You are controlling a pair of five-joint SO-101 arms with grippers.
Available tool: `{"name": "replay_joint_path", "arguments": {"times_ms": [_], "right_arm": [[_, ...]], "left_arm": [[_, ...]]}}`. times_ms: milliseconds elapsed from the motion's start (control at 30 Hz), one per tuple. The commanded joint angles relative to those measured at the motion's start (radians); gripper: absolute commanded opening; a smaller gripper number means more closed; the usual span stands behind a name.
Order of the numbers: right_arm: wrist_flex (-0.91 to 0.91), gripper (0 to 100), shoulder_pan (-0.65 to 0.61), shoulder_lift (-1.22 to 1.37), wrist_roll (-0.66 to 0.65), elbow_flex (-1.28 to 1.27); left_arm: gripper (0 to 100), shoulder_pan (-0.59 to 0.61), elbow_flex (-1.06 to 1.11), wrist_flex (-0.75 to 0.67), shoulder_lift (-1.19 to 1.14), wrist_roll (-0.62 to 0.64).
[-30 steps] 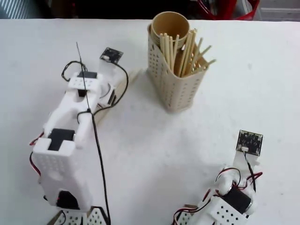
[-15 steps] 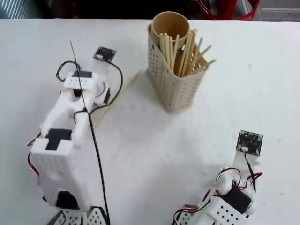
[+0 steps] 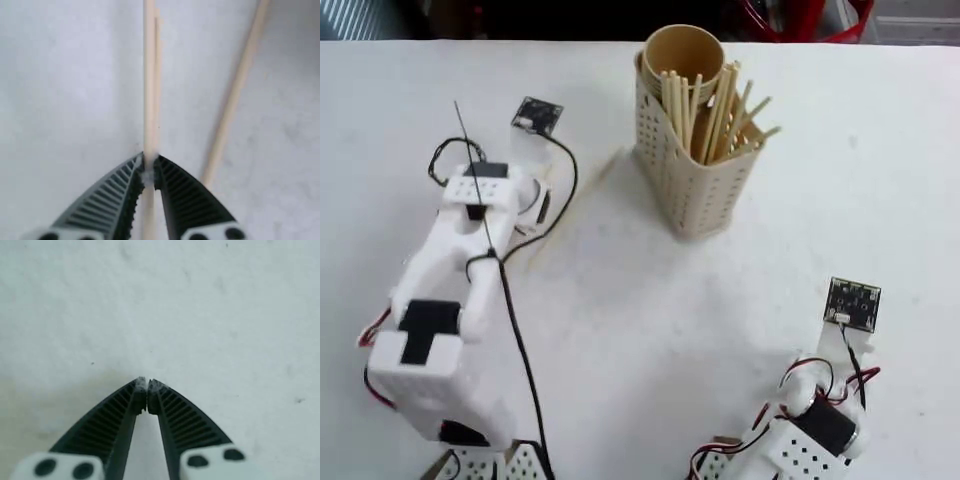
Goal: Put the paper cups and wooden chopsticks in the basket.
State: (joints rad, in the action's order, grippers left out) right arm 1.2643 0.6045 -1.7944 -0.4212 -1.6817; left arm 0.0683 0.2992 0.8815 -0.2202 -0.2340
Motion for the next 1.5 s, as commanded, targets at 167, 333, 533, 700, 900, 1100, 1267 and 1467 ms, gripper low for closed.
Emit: {"name": "replay_joint_path", "arguments": {"times_ms": [167, 333, 533, 700, 900, 1100, 1267, 1467], "right_arm": [[0.005, 1.9, 0.002, -0.007, -0.009, -0.009], [0.005, 1.9, 0.002, -0.007, -0.009, -0.009], [0.005, 1.9, 0.002, -0.007, -0.009, -0.009], [0.005, 1.9, 0.002, -0.007, -0.009, -0.009], [0.005, 1.9, 0.002, -0.007, -0.009, -0.009], [0.005, 1.9, 0.002, -0.007, -0.009, -0.009], [0.005, 1.9, 0.002, -0.007, -0.009, -0.009], [0.005, 1.9, 0.002, -0.007, -0.009, -0.009]], "left_arm": [[2, -0.059, 0.114, -0.051, 0.446, 0.135], [2, -0.220, 0.051, -0.052, 0.650, 0.060], [2, -0.441, -0.176, -0.160, 0.751, -0.002], [2, -0.657, -0.288, -0.344, 0.667, -0.101], [2, -0.783, -0.482, -0.381, 0.390, -0.273], [2, -0.722, -0.631, -0.379, 0.194, -0.095], [2, -0.662, -0.638, -0.381, 0.145, 0.078], [2, -0.627, -0.638, -0.382, 0.142, 0.150]]}}
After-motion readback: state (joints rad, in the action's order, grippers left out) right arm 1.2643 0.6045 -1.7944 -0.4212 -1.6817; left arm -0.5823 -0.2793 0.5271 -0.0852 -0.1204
